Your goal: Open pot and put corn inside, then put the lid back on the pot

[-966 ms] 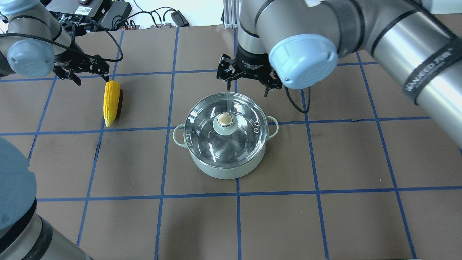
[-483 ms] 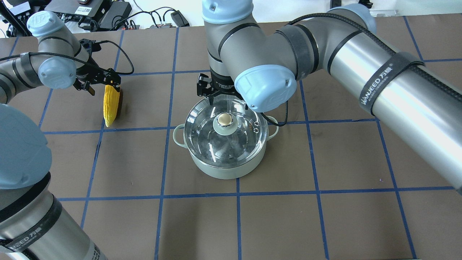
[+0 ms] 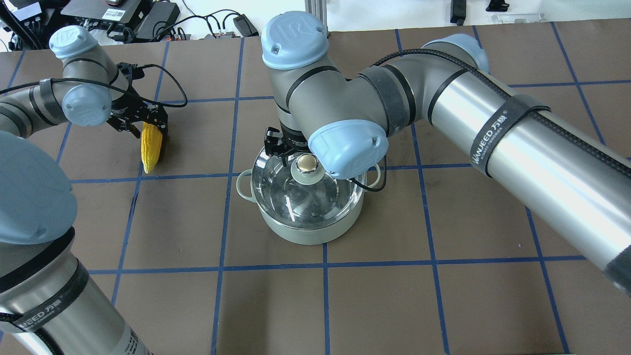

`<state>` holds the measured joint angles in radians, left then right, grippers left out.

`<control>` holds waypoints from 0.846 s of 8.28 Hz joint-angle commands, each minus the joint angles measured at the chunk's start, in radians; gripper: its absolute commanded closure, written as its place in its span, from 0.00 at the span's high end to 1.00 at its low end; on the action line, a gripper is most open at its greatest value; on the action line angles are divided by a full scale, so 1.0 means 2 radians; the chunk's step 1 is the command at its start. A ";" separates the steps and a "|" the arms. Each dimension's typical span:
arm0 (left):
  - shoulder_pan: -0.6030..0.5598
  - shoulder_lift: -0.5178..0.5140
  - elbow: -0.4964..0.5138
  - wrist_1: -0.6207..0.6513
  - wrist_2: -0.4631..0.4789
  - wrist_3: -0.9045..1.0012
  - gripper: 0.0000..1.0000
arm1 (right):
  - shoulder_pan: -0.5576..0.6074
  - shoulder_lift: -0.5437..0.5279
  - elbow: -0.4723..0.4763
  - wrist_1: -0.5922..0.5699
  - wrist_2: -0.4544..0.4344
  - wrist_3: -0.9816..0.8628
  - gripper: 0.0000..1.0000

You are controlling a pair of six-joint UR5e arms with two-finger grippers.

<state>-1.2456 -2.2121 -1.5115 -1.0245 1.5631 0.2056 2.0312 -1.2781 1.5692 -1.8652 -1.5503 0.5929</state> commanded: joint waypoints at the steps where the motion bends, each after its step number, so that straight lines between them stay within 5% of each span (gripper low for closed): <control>1: 0.000 0.000 0.004 0.000 -0.002 -0.002 0.00 | 0.001 0.006 0.003 -0.008 0.000 -0.001 0.96; 3: 0.000 0.012 0.005 -0.002 0.001 -0.002 0.00 | 0.001 0.010 0.003 -0.010 0.003 0.003 0.95; 5: 0.000 0.037 0.006 -0.008 0.006 -0.002 0.00 | 0.001 0.011 0.003 -0.012 0.004 0.004 0.67; 7: -0.001 0.071 0.005 -0.028 0.006 -0.002 0.00 | 0.001 0.011 0.002 -0.012 0.004 0.003 0.59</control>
<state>-1.2456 -2.1297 -1.5010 -1.0455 1.5741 0.2025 2.0330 -1.2570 1.5753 -1.8892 -1.5434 0.6000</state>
